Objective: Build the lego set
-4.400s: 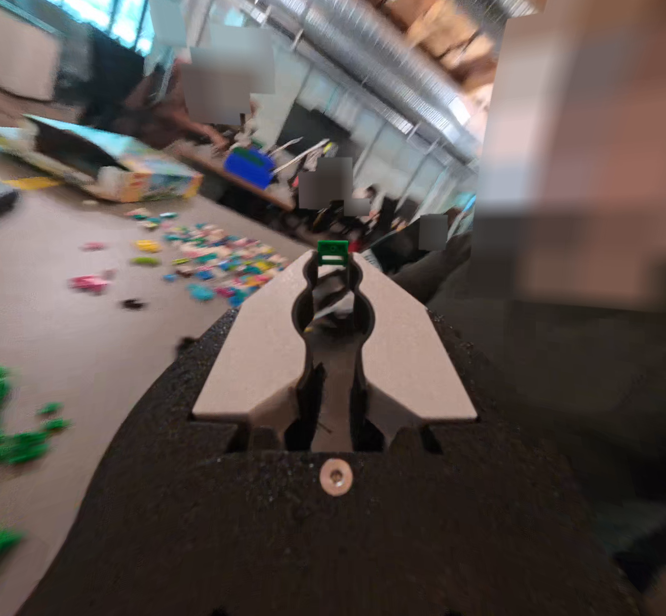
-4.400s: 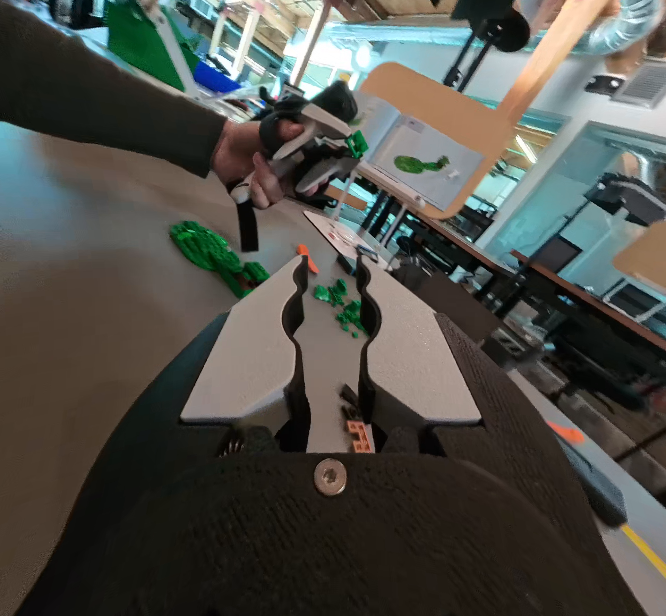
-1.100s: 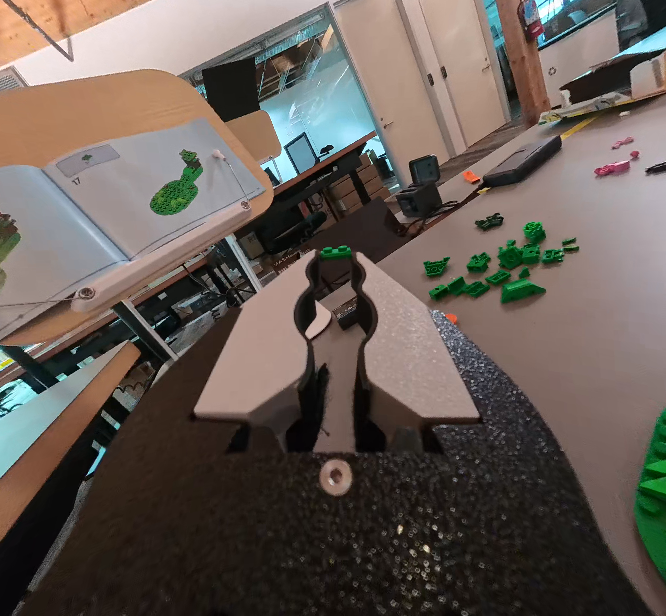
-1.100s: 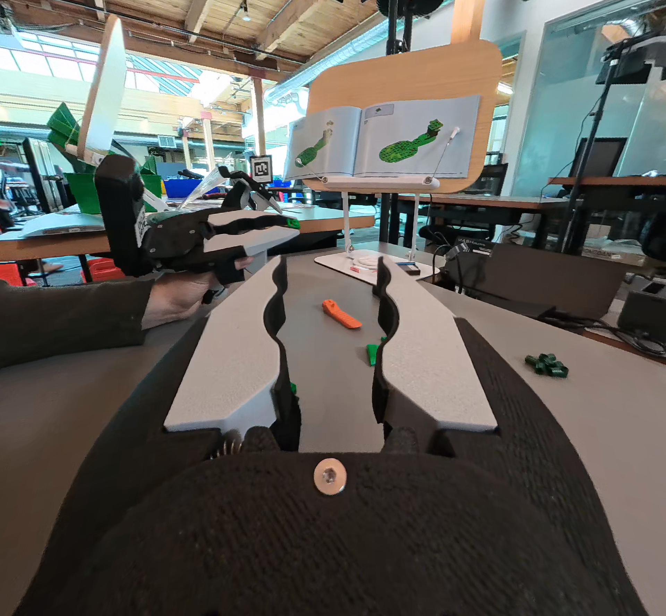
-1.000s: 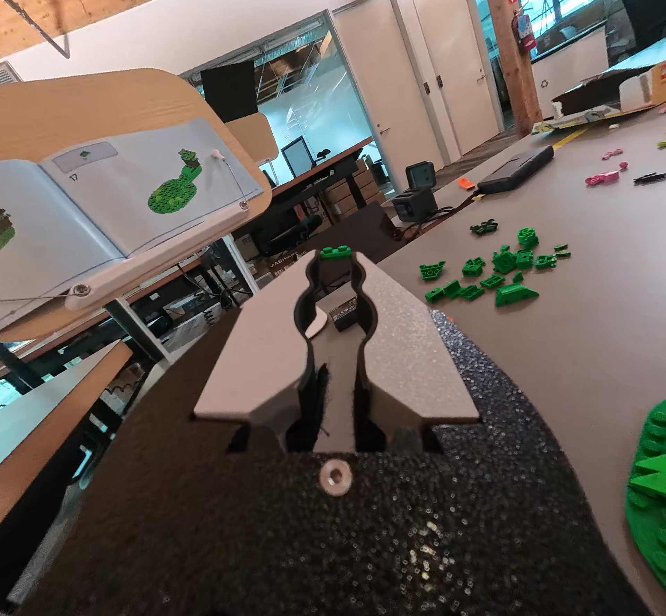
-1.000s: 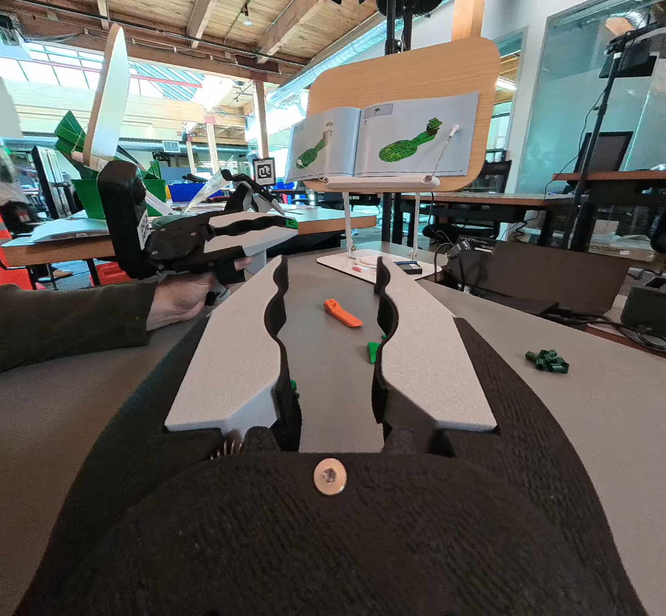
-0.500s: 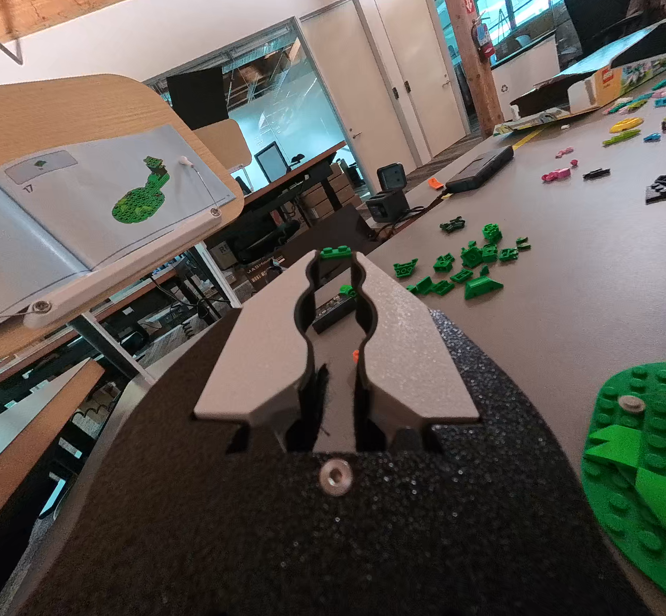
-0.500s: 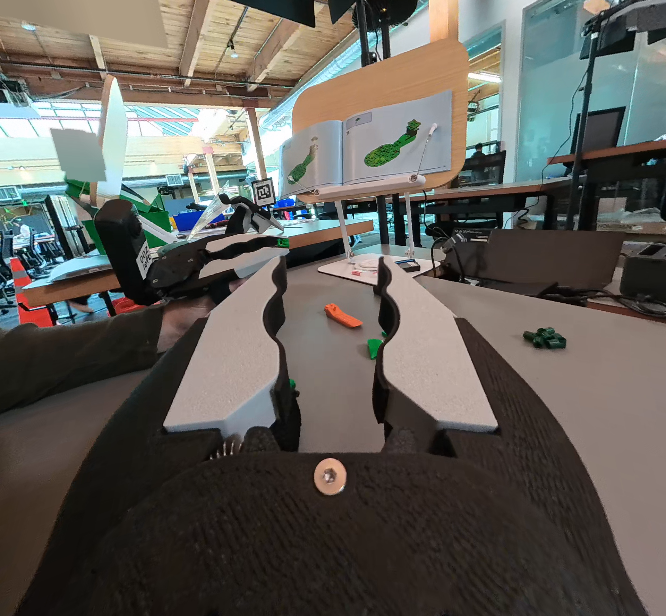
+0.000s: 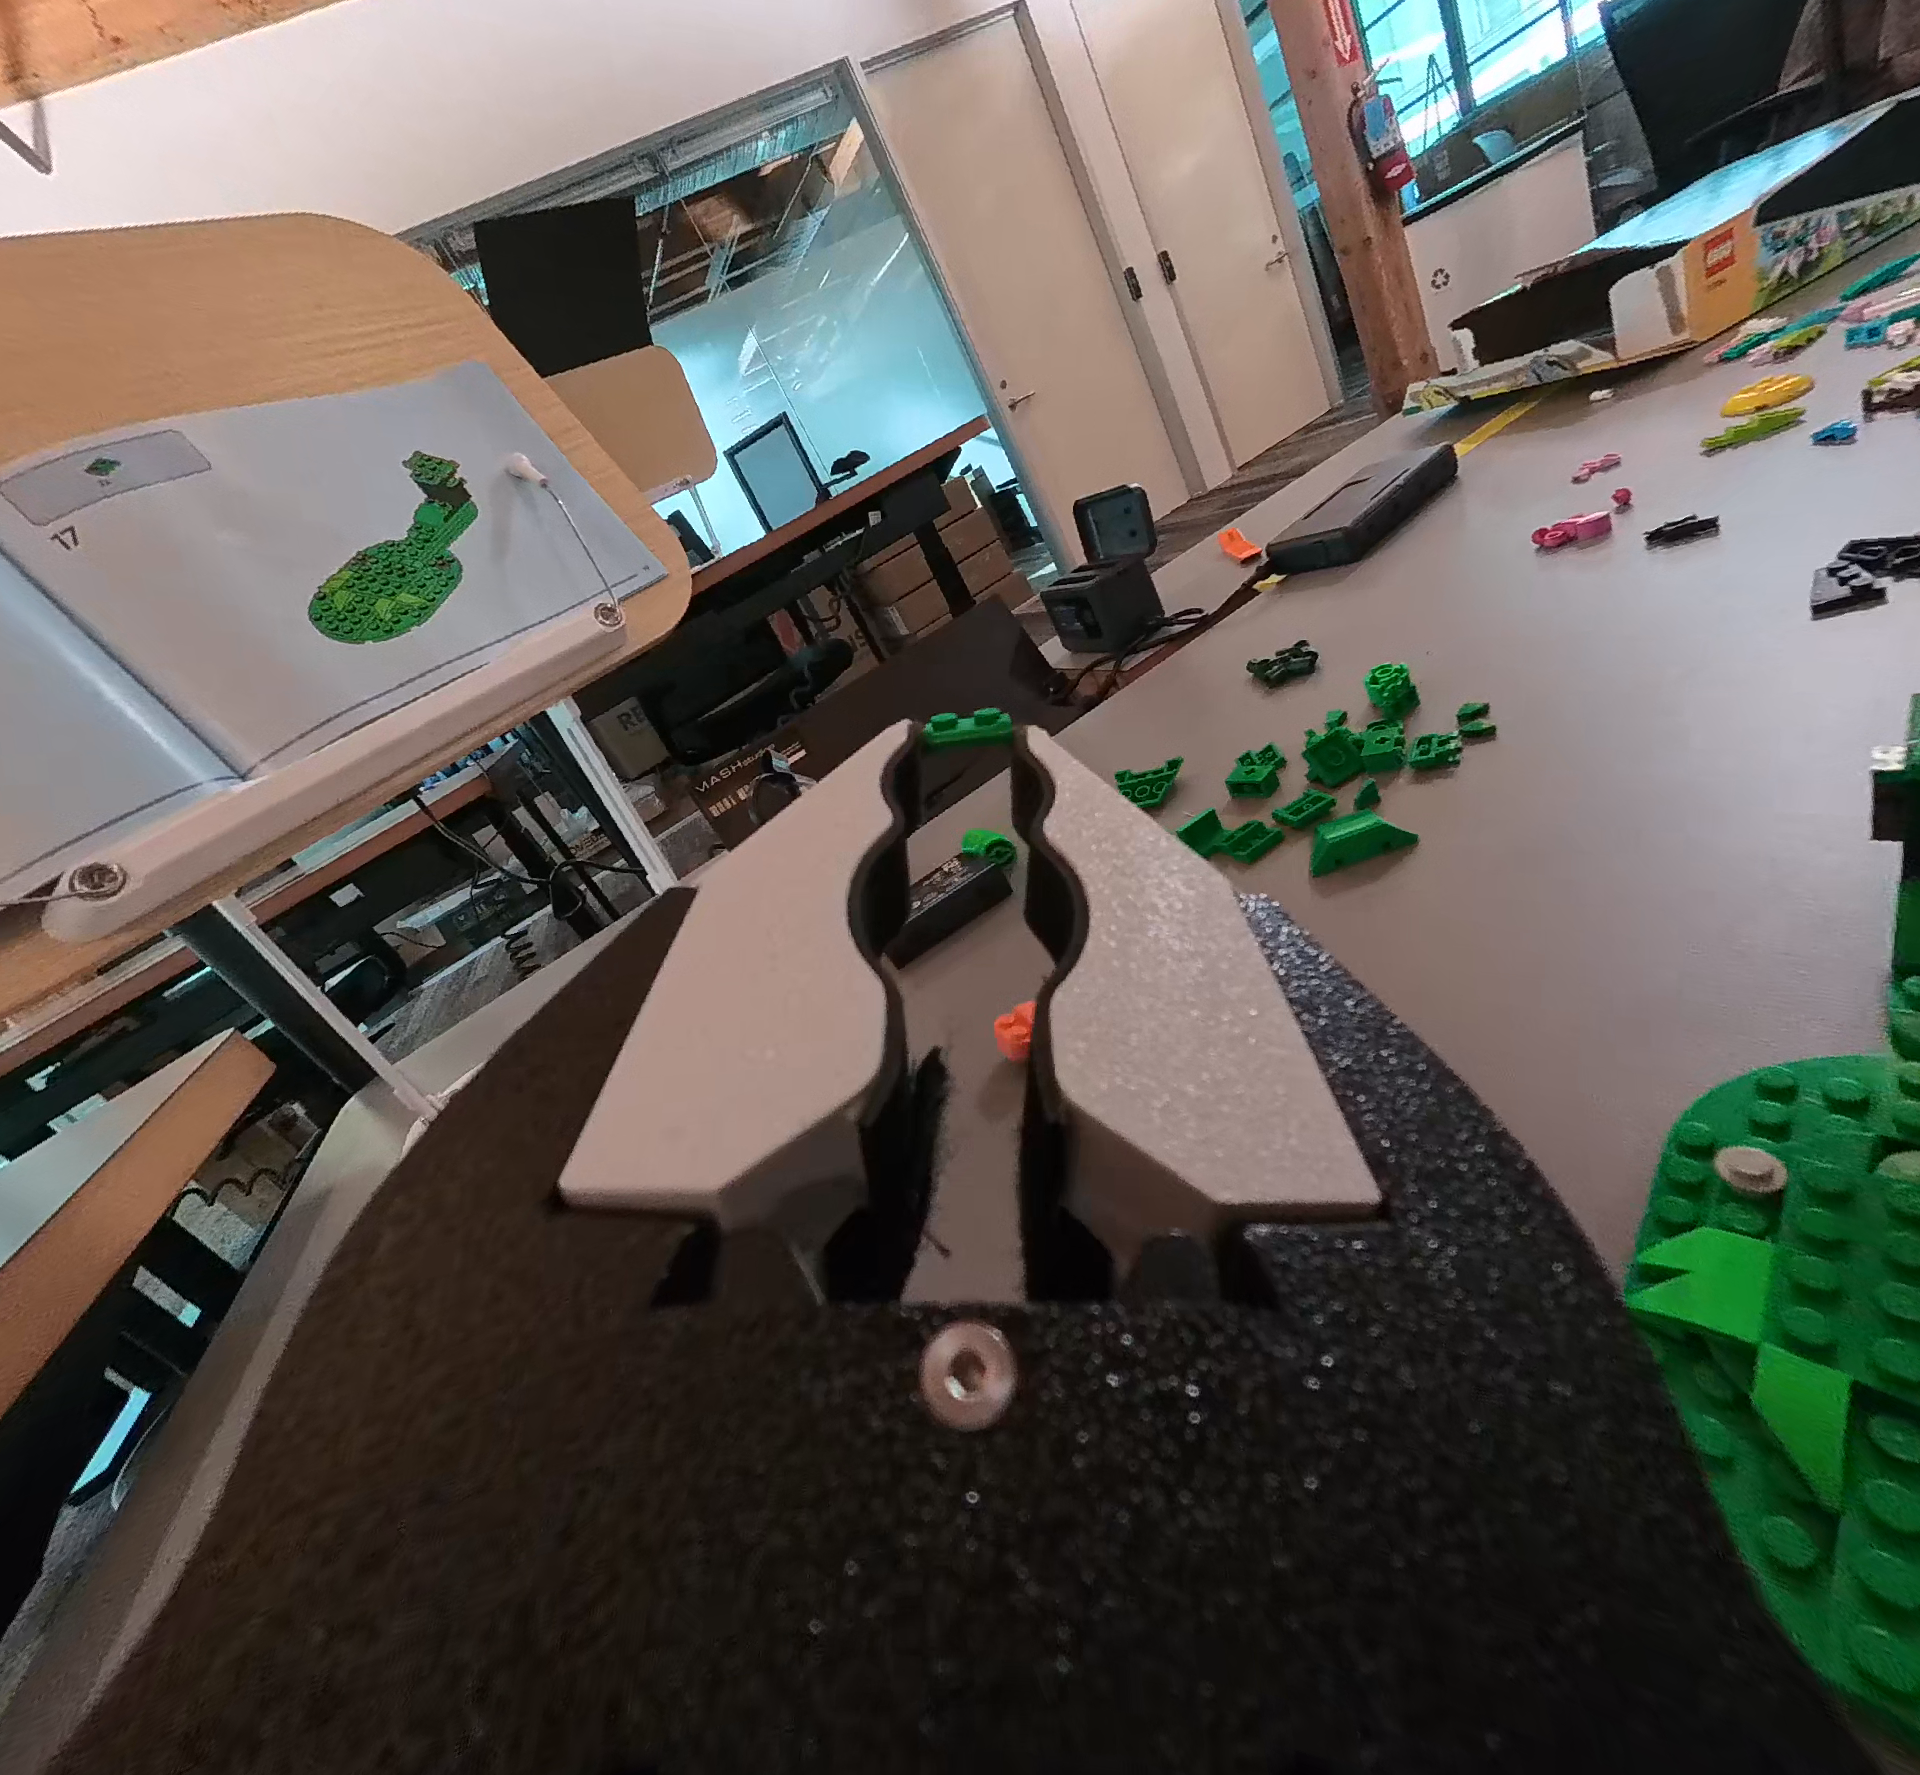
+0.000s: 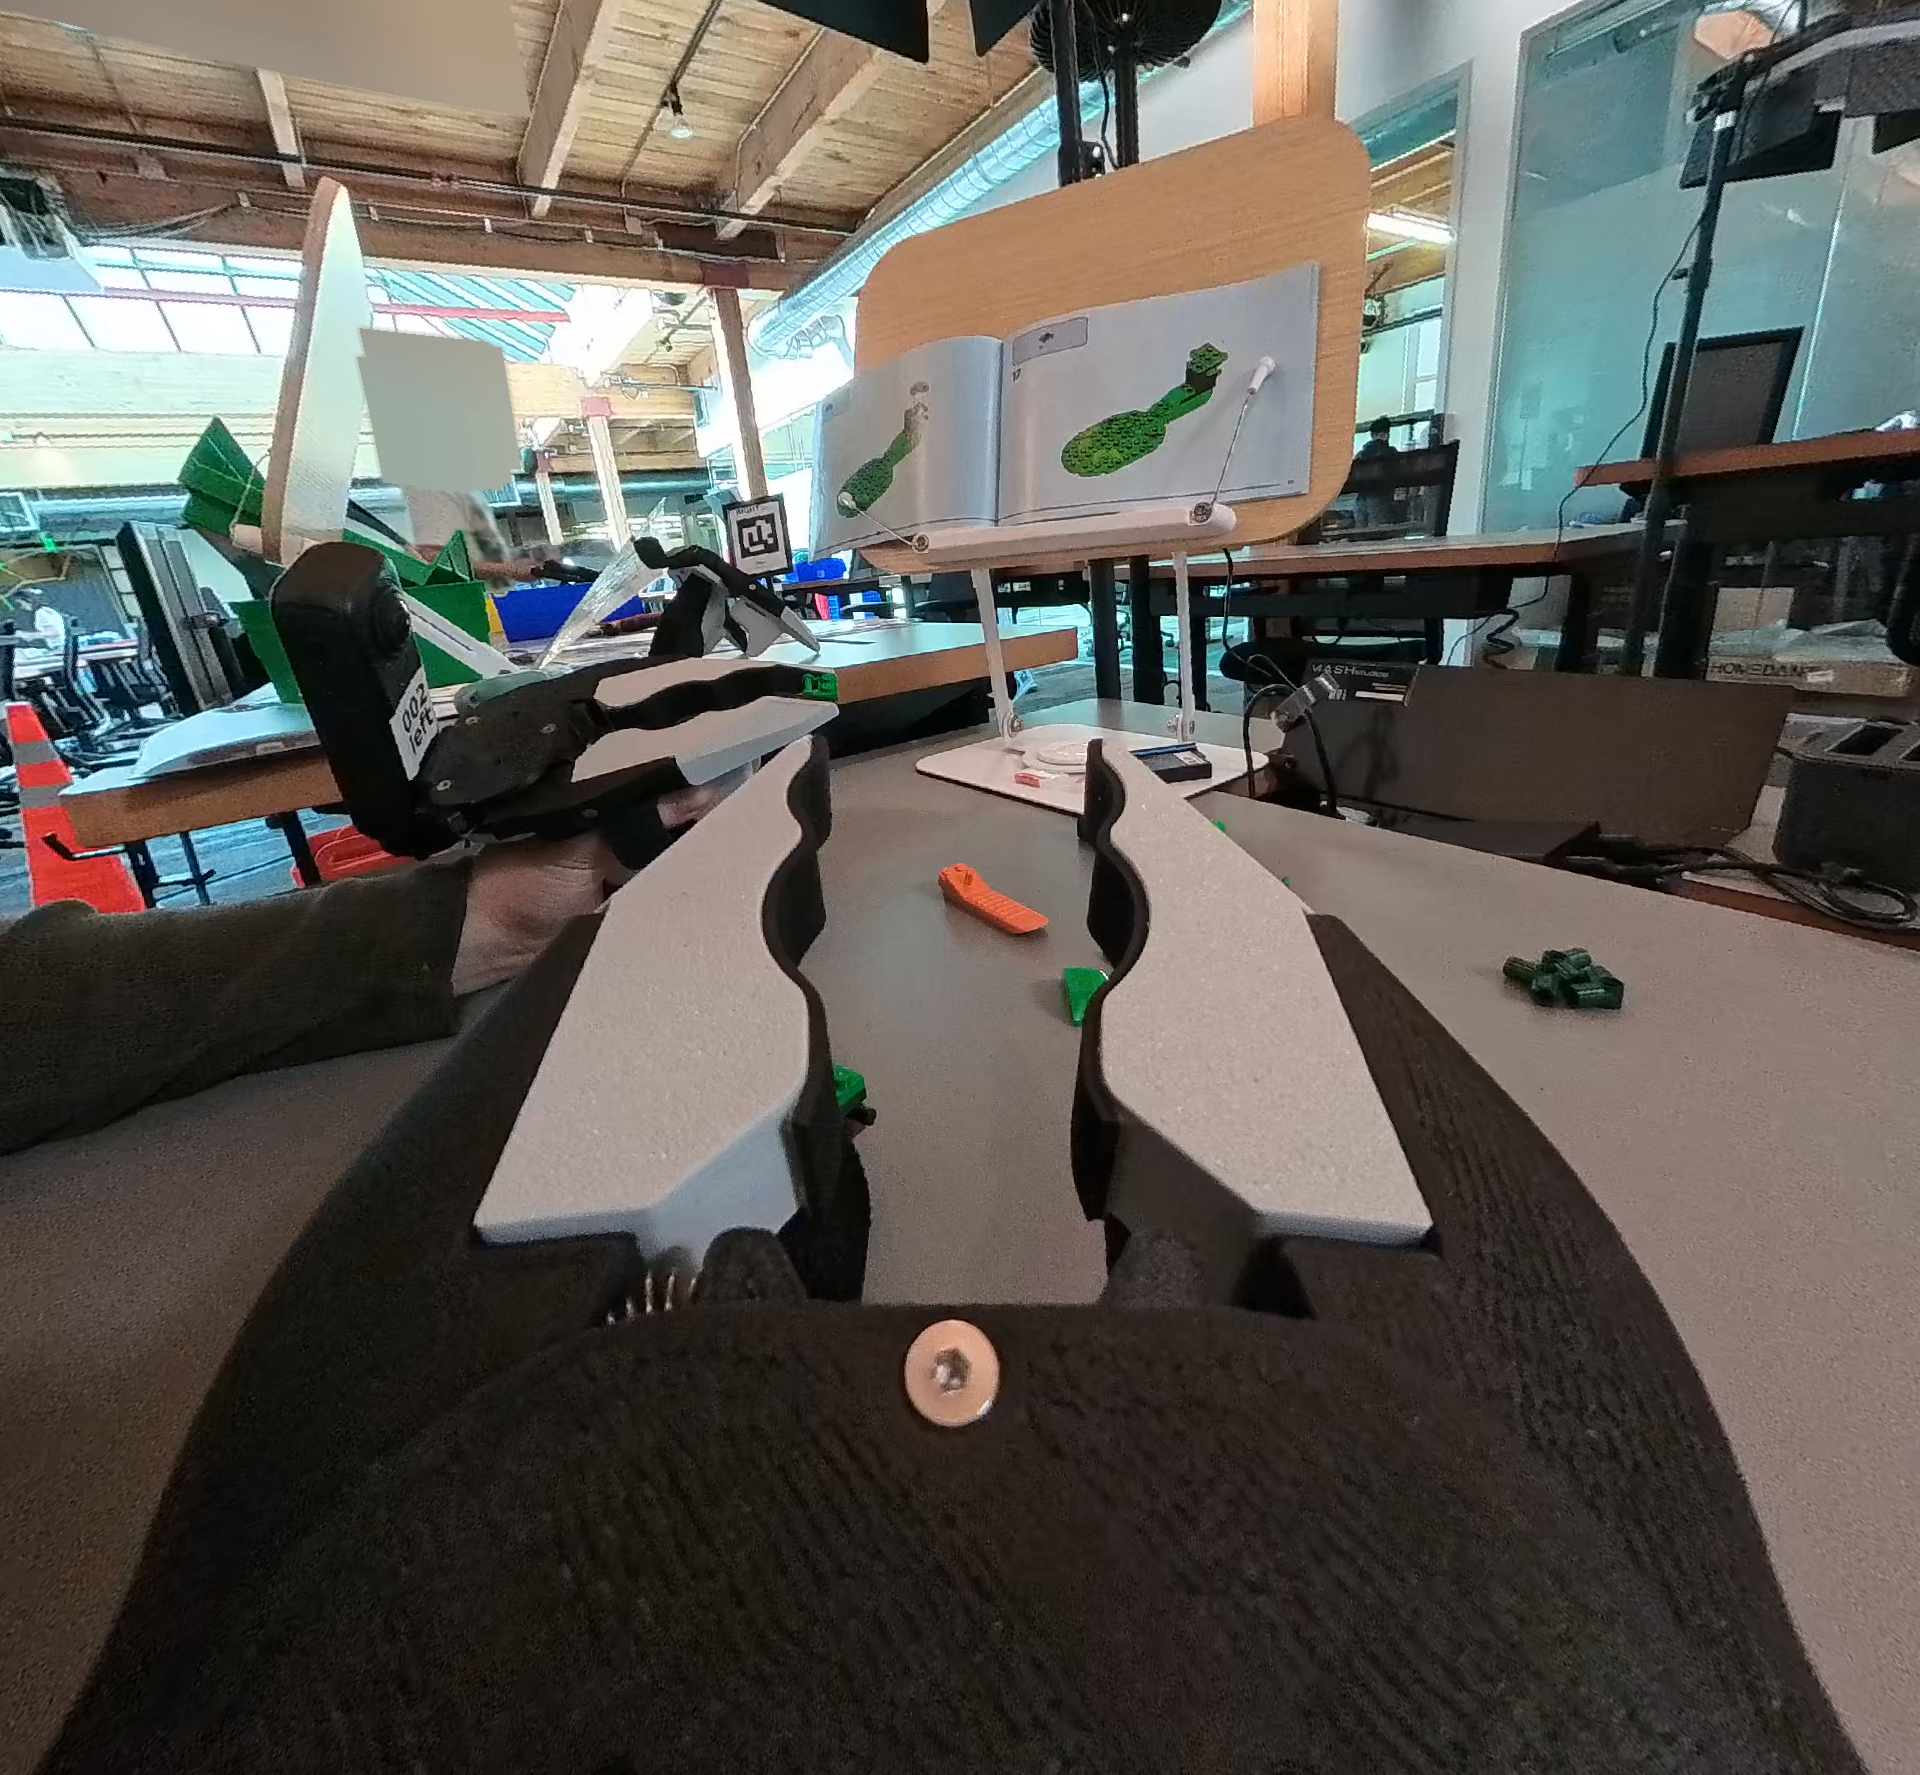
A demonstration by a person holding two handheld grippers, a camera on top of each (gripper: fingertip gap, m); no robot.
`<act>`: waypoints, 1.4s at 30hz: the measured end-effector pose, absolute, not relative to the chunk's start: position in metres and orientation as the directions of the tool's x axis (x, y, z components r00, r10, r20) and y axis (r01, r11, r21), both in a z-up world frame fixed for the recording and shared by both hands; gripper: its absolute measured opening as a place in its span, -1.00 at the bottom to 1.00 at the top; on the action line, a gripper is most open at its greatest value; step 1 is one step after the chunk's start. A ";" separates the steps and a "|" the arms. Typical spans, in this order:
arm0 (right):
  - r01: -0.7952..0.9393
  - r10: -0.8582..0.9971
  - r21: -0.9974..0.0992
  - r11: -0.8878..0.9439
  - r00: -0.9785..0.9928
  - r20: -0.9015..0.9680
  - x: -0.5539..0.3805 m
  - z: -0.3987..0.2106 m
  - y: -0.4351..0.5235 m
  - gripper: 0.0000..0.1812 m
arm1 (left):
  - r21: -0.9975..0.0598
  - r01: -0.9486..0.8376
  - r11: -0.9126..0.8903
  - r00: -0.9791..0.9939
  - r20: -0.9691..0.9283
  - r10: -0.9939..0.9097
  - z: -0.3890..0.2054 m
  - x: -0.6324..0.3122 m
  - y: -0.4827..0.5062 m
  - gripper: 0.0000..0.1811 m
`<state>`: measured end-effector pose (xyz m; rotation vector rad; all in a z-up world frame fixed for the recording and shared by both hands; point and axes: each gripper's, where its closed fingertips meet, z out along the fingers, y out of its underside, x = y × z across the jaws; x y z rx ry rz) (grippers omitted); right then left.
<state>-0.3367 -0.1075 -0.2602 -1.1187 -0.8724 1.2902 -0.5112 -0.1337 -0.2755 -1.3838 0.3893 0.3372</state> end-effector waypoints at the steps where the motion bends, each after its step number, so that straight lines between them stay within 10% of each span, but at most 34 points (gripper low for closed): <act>1: -0.277 0.988 -0.959 -0.062 0.116 -0.098 -0.337 -0.260 -0.108 -0.48 | -0.878 -0.451 0.157 0.890 -0.457 0.002 -0.276 -0.511 -0.134 -0.85; 25: -0.259 0.995 -0.966 -0.024 0.089 -0.049 -0.341 -0.261 -0.116 -0.51 | -0.880 -0.446 0.162 0.888 -0.458 -0.044 -0.277 -0.506 -0.133 -0.85; 37: -0.287 0.975 -0.933 0.219 0.018 0.223 -0.323 -0.217 -0.153 -0.54 | -0.900 -0.376 0.222 0.735 -0.435 -0.519 -0.241 -0.383 -0.183 -0.85; 42: -0.086 0.881 -0.969 0.230 -0.405 0.245 -0.290 -0.230 -0.202 -0.60 | -0.914 -0.404 0.022 0.583 -0.276 -0.764 -0.281 -0.302 -0.220 -0.84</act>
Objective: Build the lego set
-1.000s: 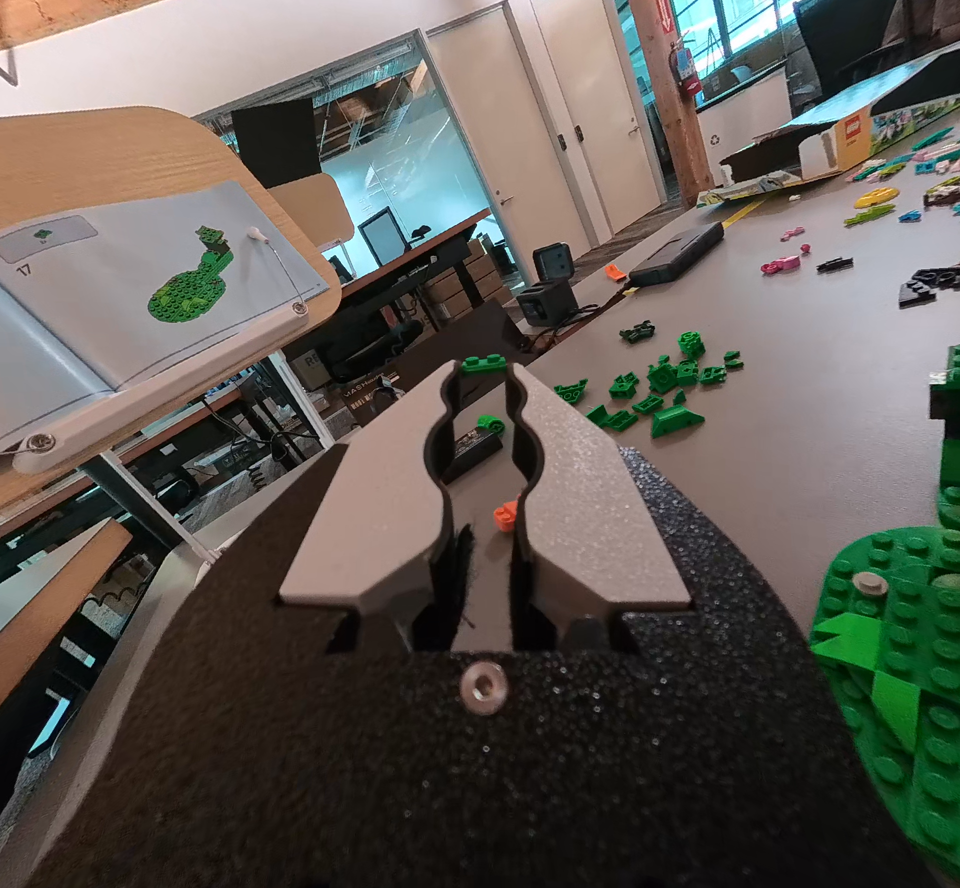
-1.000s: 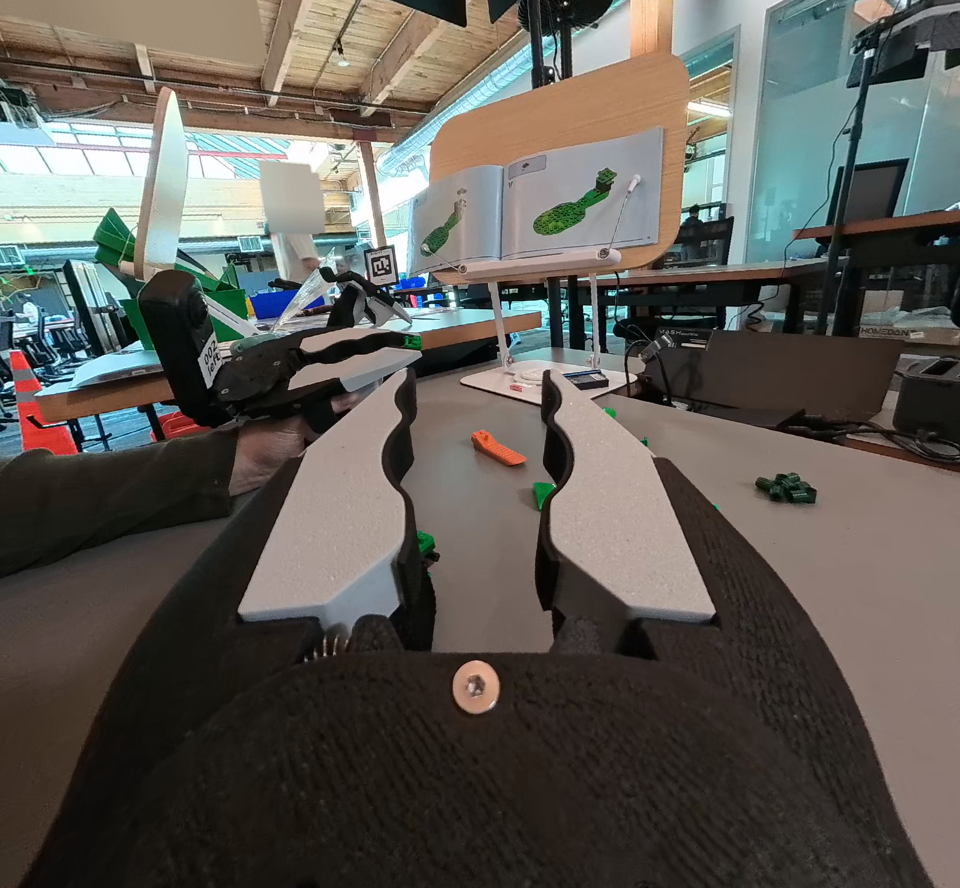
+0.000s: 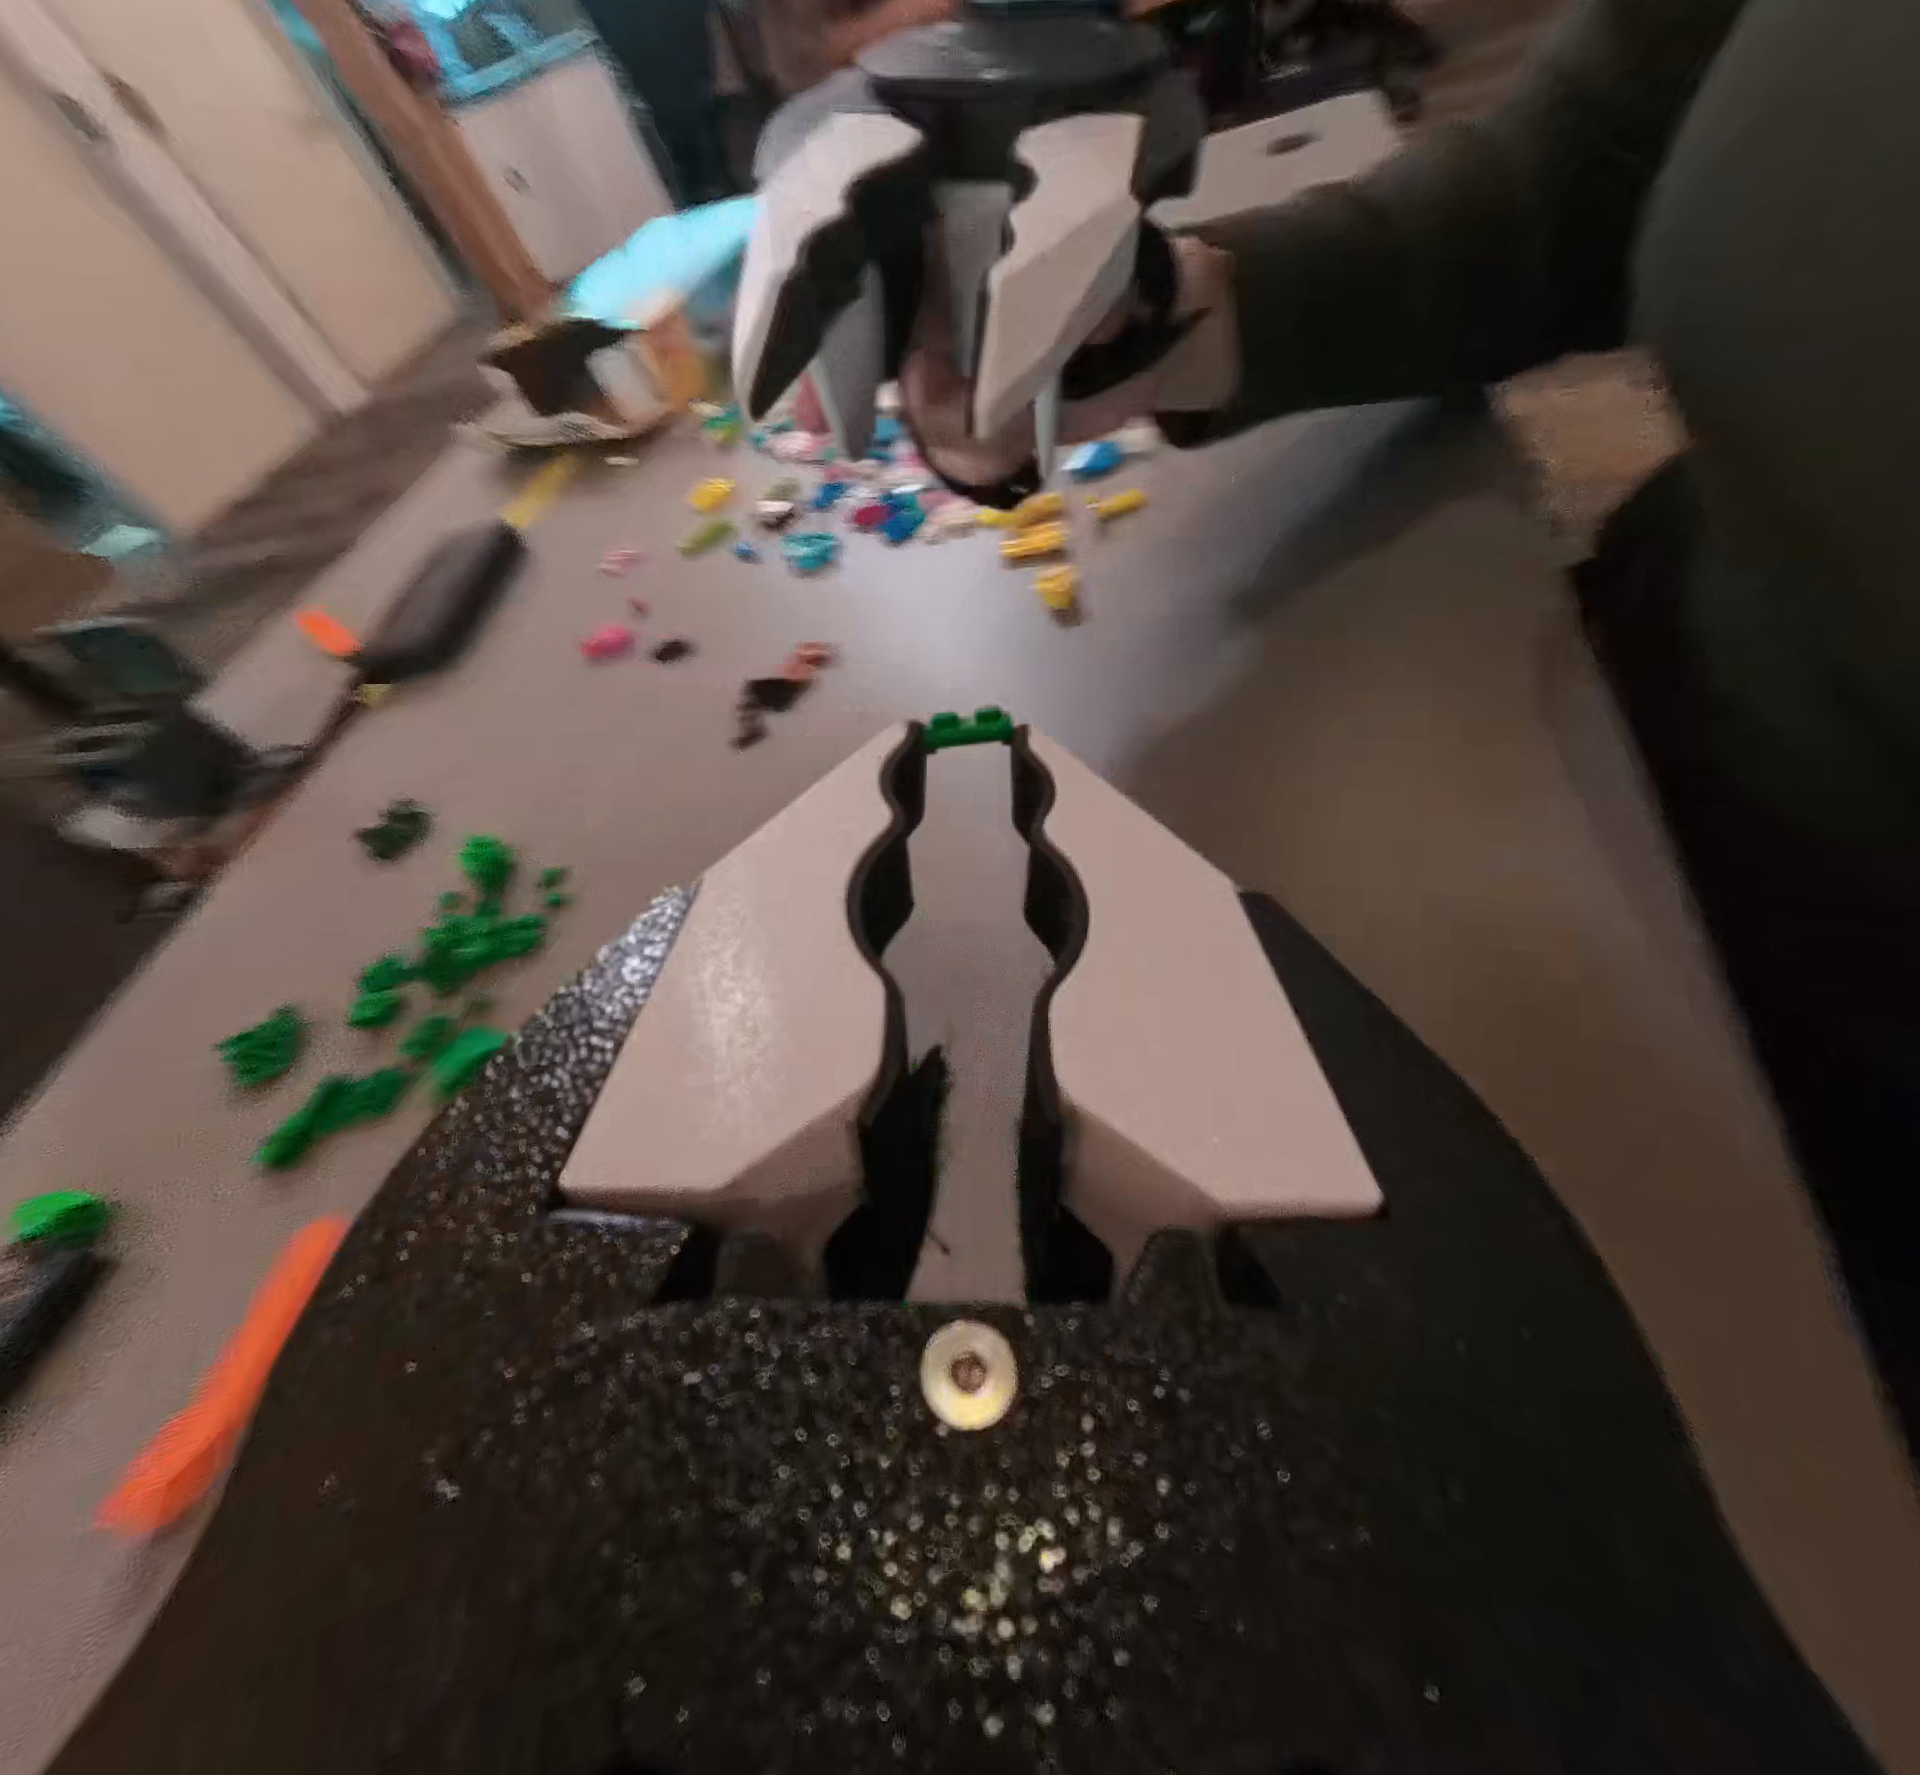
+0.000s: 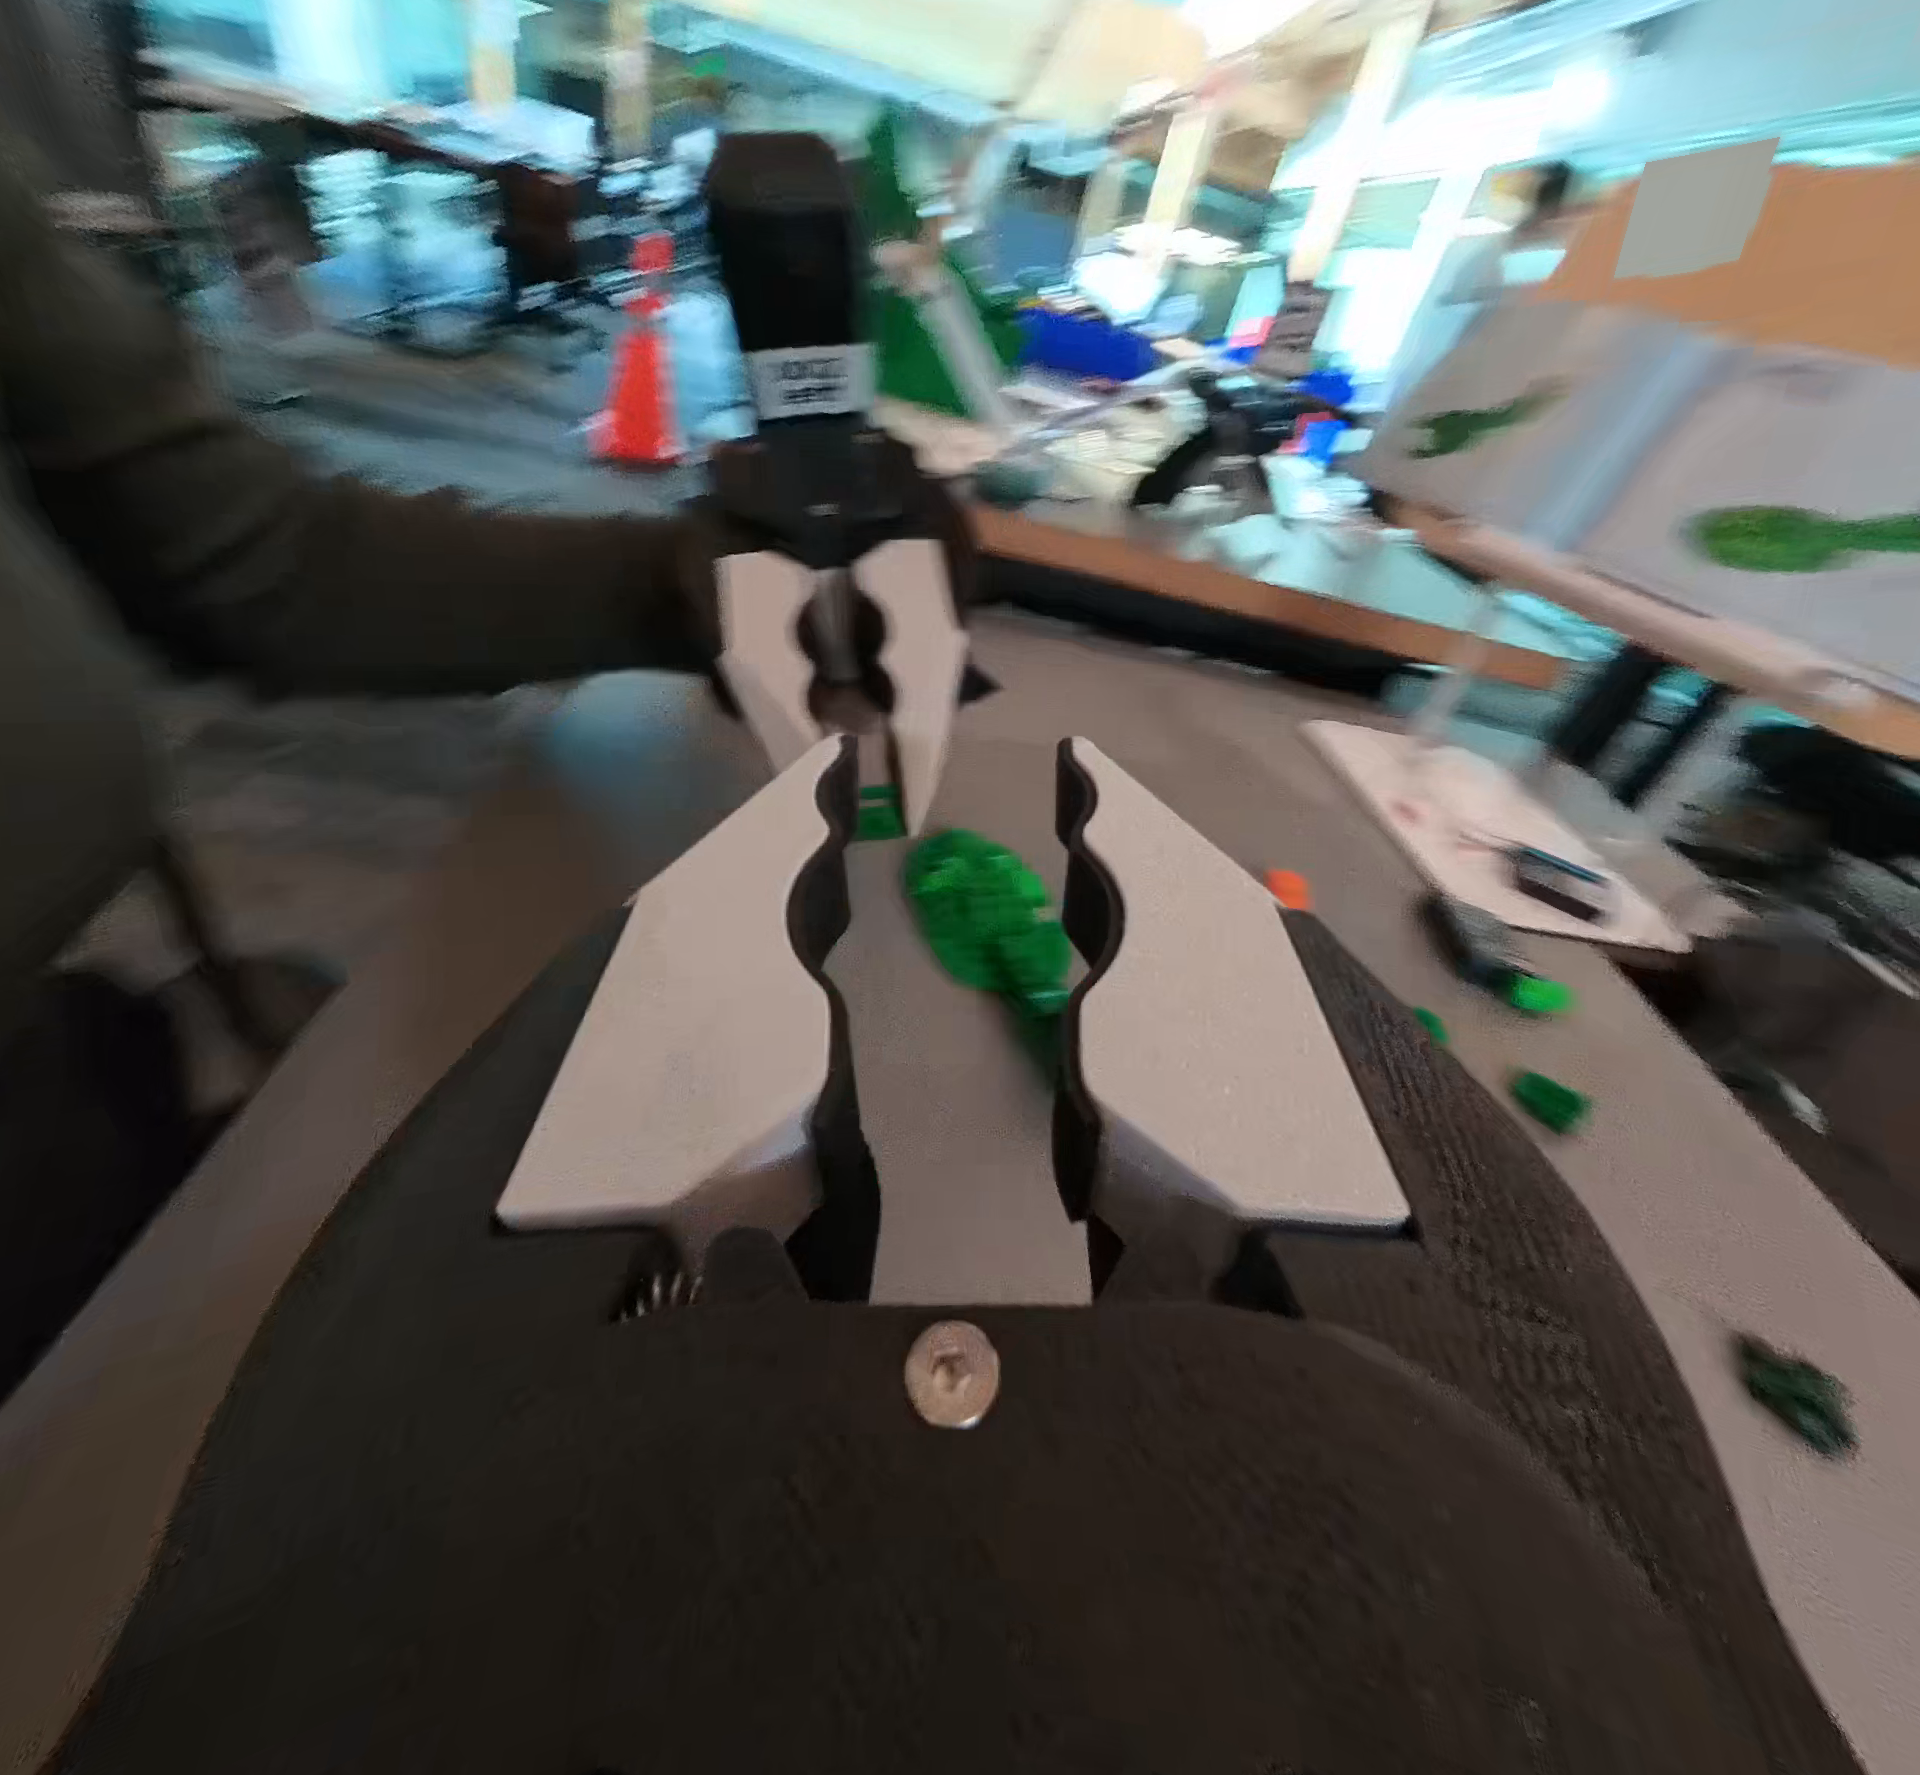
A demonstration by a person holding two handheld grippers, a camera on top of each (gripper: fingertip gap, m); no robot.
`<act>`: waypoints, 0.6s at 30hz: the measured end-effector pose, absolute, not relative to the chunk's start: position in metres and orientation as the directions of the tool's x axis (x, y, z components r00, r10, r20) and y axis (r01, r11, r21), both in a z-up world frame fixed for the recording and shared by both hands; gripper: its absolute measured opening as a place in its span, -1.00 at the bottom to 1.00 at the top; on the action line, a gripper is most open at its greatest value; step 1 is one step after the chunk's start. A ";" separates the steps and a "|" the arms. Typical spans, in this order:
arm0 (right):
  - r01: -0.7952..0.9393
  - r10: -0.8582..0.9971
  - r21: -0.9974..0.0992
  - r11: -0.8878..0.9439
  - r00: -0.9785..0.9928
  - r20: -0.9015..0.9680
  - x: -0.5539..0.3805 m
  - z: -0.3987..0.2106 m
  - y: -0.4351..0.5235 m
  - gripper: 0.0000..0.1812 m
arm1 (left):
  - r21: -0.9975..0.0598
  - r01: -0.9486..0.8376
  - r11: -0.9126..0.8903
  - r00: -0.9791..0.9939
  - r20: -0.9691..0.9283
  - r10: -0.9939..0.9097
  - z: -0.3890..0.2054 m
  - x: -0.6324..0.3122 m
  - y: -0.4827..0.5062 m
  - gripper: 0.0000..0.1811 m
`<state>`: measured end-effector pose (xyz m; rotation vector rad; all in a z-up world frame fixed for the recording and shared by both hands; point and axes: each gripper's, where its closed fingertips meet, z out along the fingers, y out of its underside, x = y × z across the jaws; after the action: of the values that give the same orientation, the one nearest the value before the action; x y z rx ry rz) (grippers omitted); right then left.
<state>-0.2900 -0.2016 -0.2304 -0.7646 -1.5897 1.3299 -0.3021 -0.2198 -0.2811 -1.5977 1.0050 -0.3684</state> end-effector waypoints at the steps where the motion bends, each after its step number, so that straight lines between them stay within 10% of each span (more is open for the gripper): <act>1: -0.084 0.835 -0.960 0.268 -0.477 0.275 -0.279 -0.234 -0.215 -0.58 | -0.932 -0.363 0.001 0.551 -0.216 -0.806 -0.282 -0.288 -0.228 -0.84; 8: -0.225 0.473 -0.620 0.752 -0.470 0.745 -0.250 -0.248 -0.270 -0.67 | -0.991 -0.073 -0.109 0.361 0.075 -0.929 -0.263 -0.245 -0.260 -0.84; 18: -0.183 0.351 -0.444 0.877 -0.387 0.853 -0.250 -0.265 -0.265 -0.95 | -0.975 0.027 -0.223 0.346 0.218 -0.913 -0.265 -0.234 -0.258 -0.81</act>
<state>-0.2505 -0.2654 -0.2647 -0.1248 -1.8856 0.5727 -0.2339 -0.2582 -0.2646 -1.5279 0.8354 -1.0897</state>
